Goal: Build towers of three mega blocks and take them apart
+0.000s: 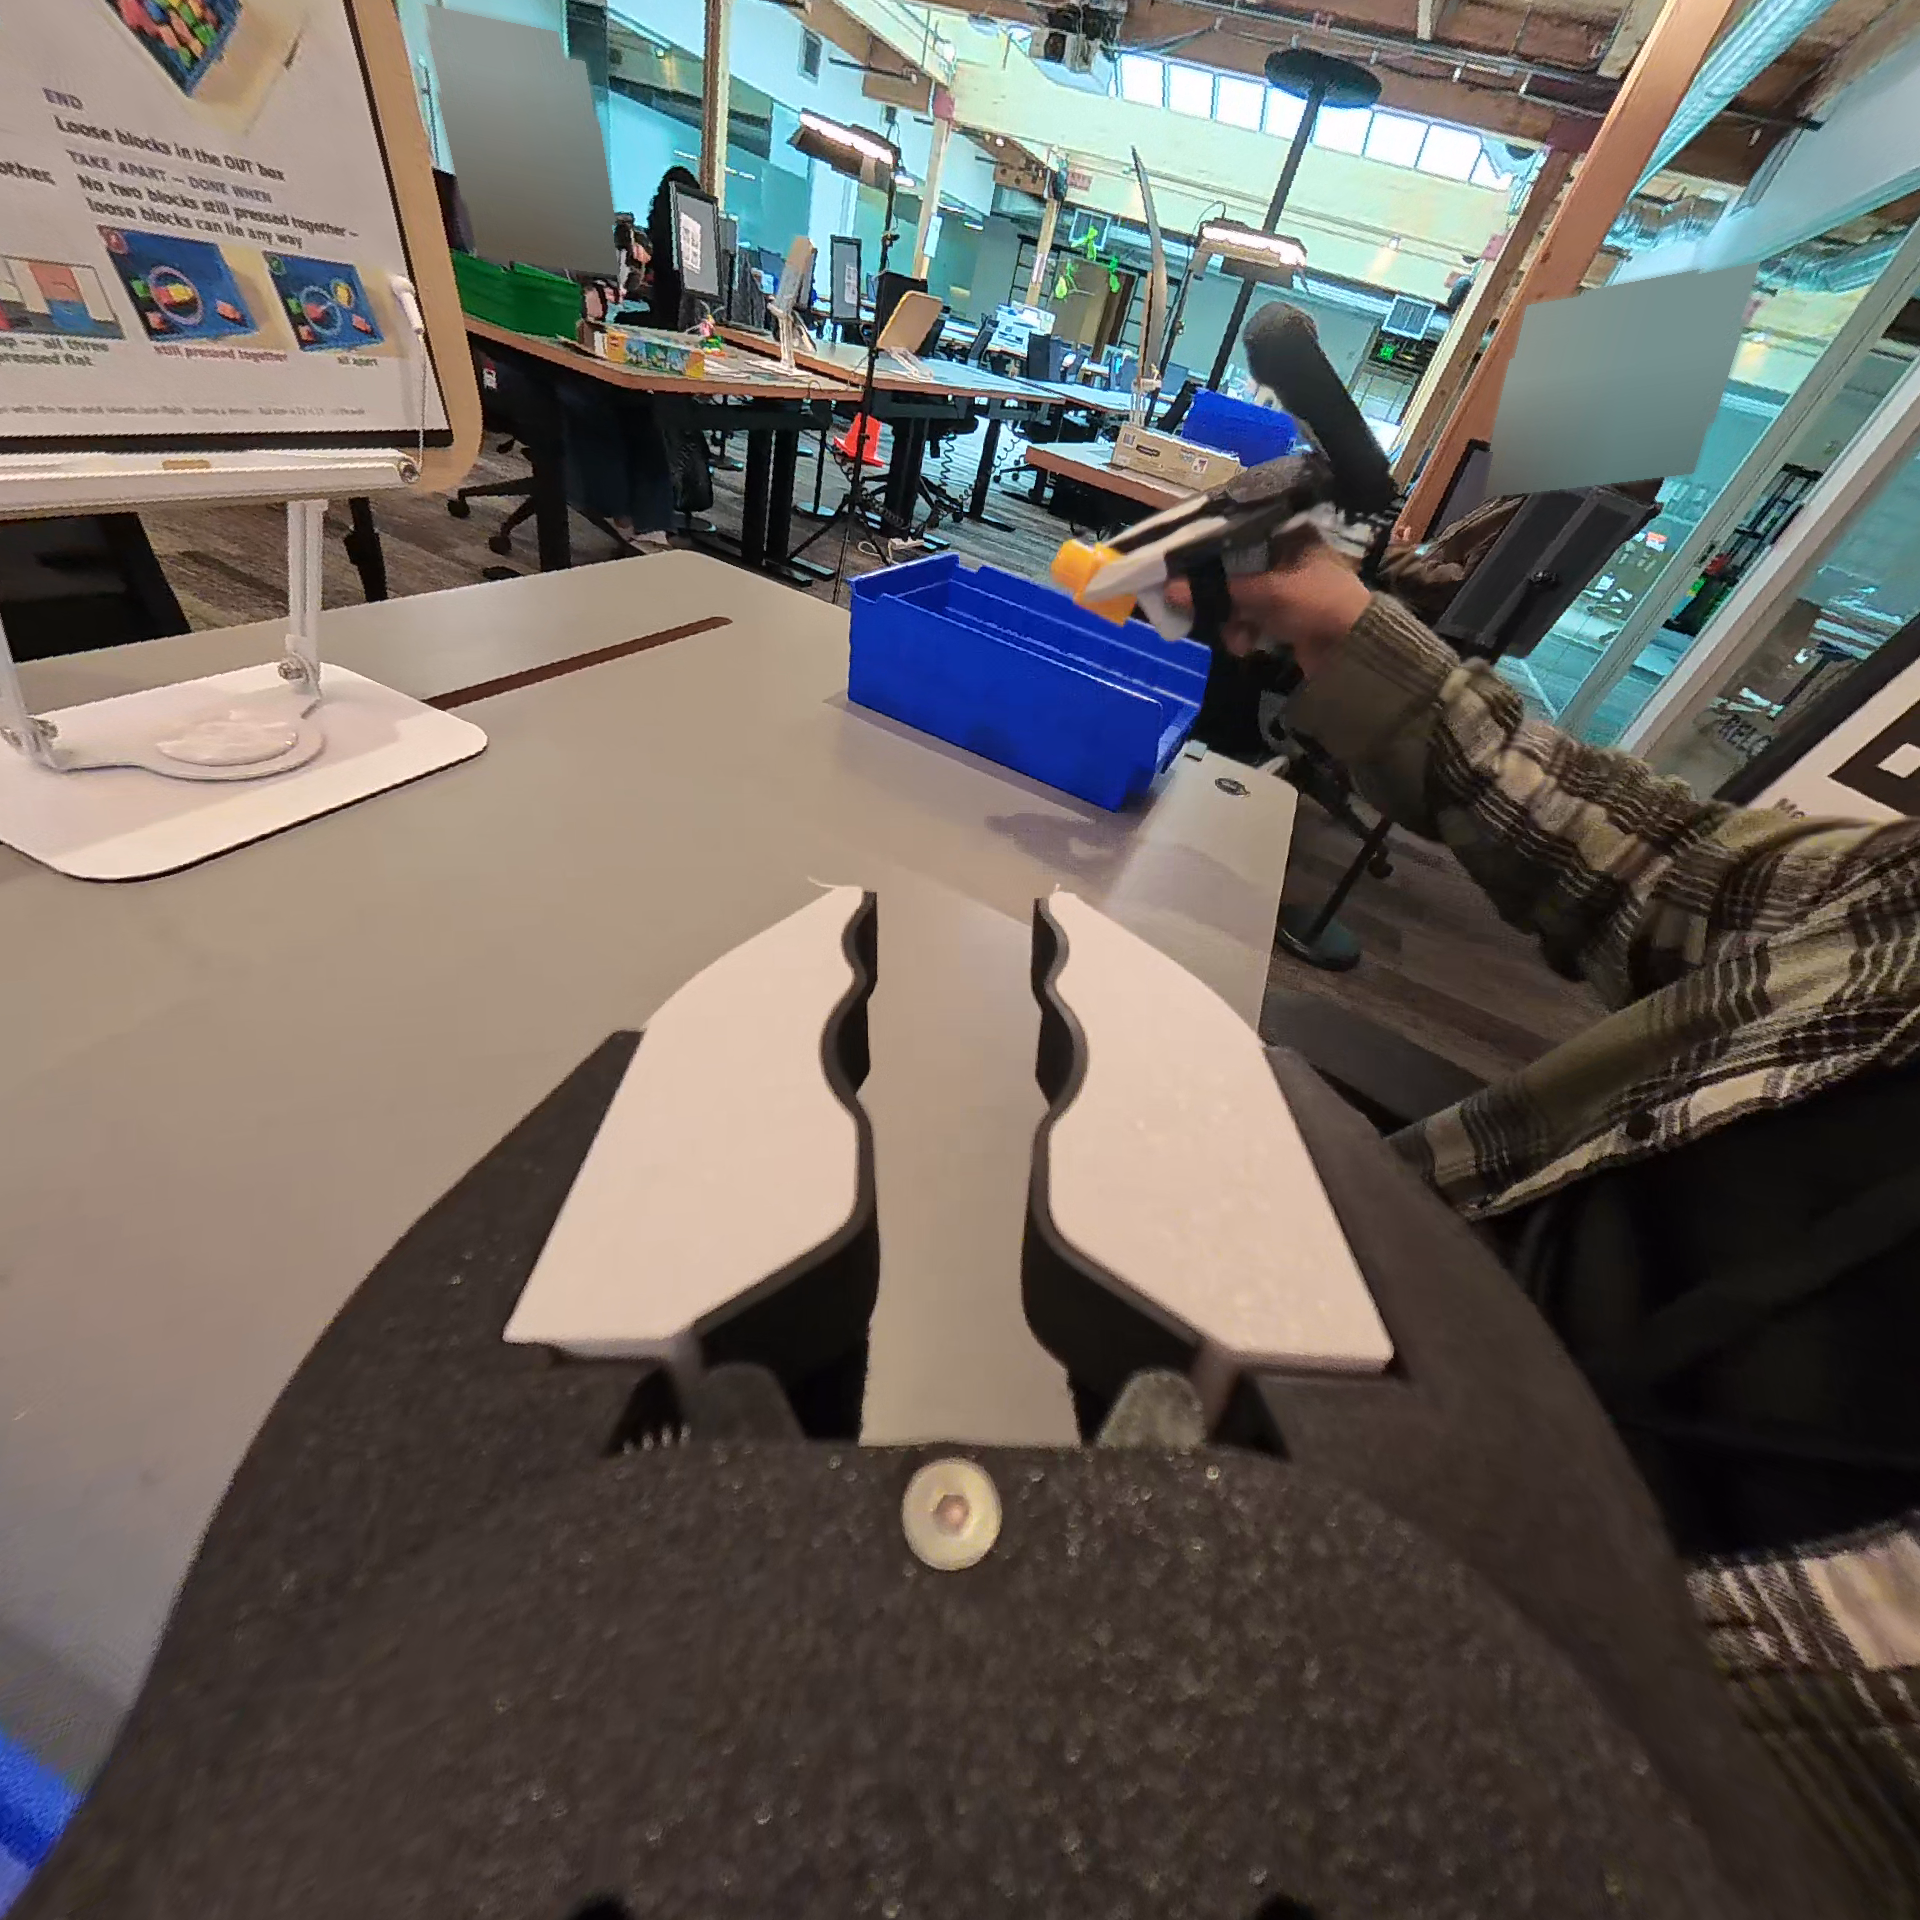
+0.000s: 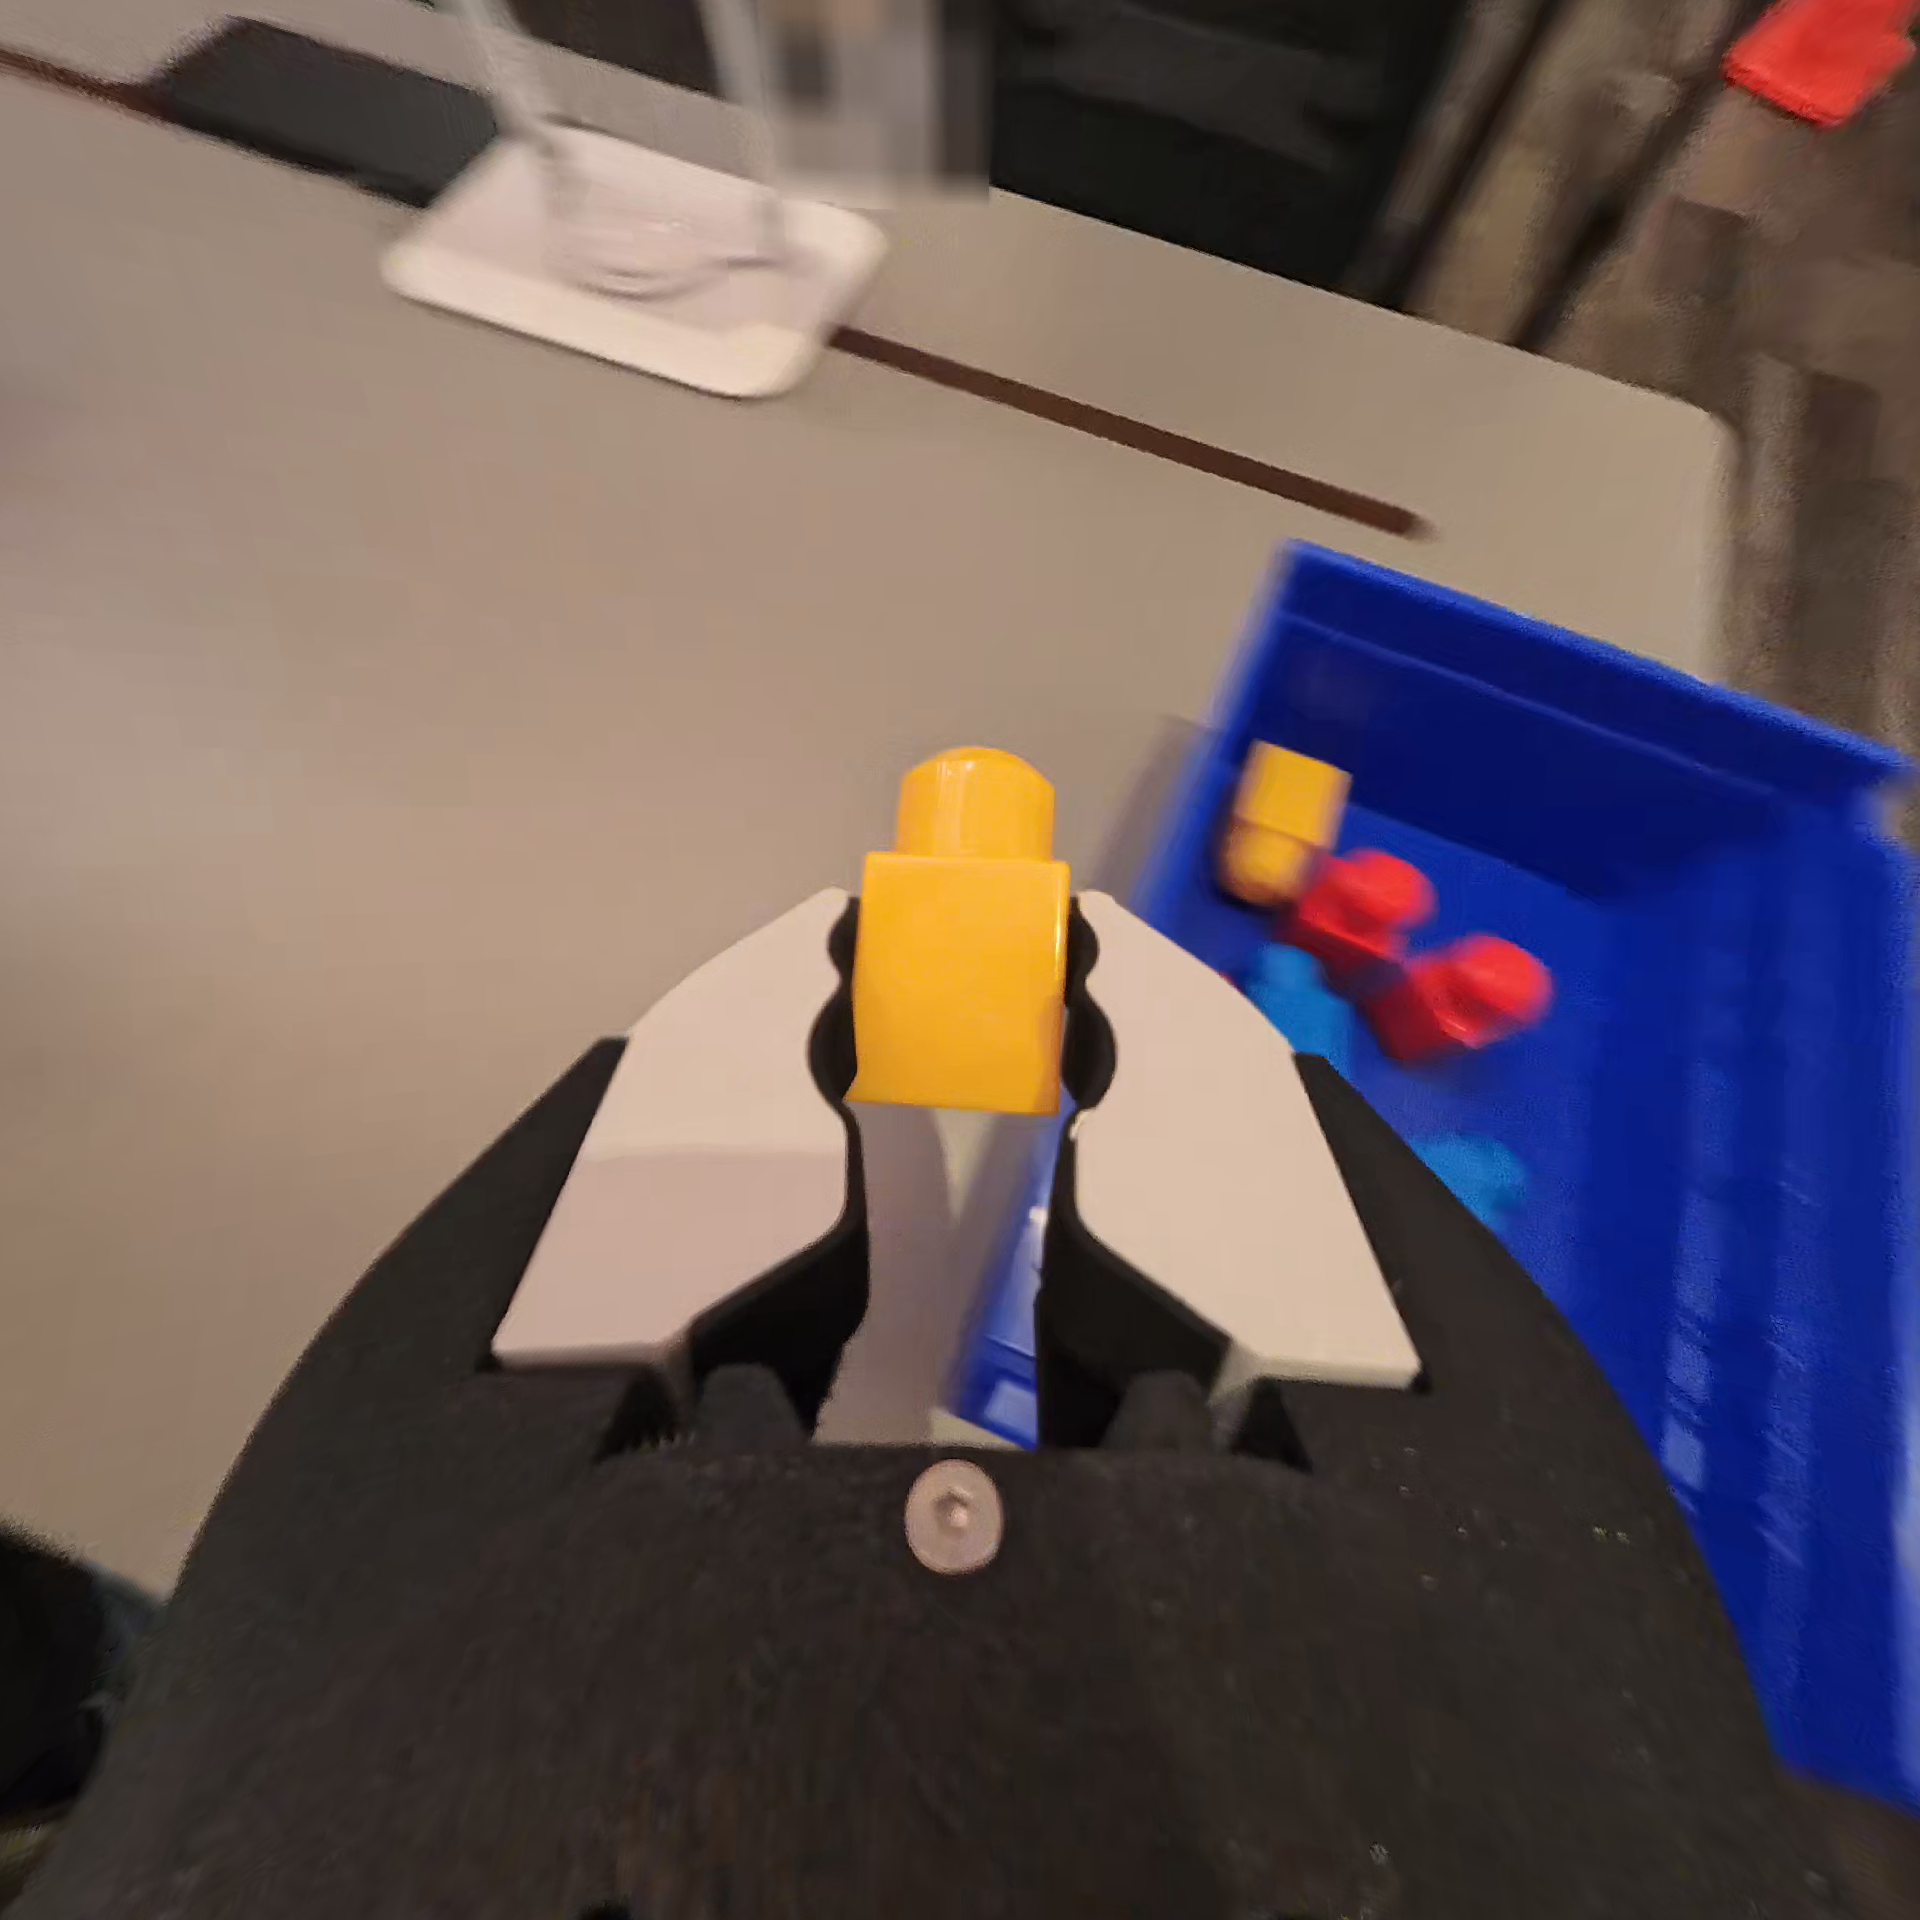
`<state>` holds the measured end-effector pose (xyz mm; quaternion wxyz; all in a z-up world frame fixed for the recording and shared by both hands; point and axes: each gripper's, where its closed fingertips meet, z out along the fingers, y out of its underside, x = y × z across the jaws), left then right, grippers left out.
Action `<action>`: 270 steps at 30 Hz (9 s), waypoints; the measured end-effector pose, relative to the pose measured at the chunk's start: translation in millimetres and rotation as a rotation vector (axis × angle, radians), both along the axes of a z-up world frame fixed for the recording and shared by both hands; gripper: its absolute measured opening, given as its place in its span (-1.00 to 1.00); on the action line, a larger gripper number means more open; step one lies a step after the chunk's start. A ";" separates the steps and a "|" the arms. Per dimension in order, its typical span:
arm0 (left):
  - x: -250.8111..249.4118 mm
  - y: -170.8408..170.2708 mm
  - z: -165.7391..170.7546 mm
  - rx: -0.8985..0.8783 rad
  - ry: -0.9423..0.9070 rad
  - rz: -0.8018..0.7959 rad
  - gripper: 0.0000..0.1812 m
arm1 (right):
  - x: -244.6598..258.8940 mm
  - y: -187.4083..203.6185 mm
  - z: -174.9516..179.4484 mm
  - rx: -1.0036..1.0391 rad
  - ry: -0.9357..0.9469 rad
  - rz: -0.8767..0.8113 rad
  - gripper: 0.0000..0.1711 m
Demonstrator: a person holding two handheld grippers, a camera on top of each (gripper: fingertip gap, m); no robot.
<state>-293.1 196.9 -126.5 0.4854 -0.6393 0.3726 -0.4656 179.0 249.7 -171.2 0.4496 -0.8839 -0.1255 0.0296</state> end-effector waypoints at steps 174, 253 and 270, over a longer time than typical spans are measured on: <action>177.5 32.9 -78.2 -0.012 0.007 -0.411 -0.58 | 121.7 57.4 -54.2 -0.033 0.181 -0.117 -0.09; 193.3 14.1 -84.8 -0.053 -0.031 -0.483 -0.56 | -320.1 -16.7 -1.6 0.055 0.464 1.062 -0.59; 200.0 9.2 -83.7 -0.112 -0.041 -0.507 -0.25 | 75.7 42.9 4.4 0.012 0.016 0.024 -0.66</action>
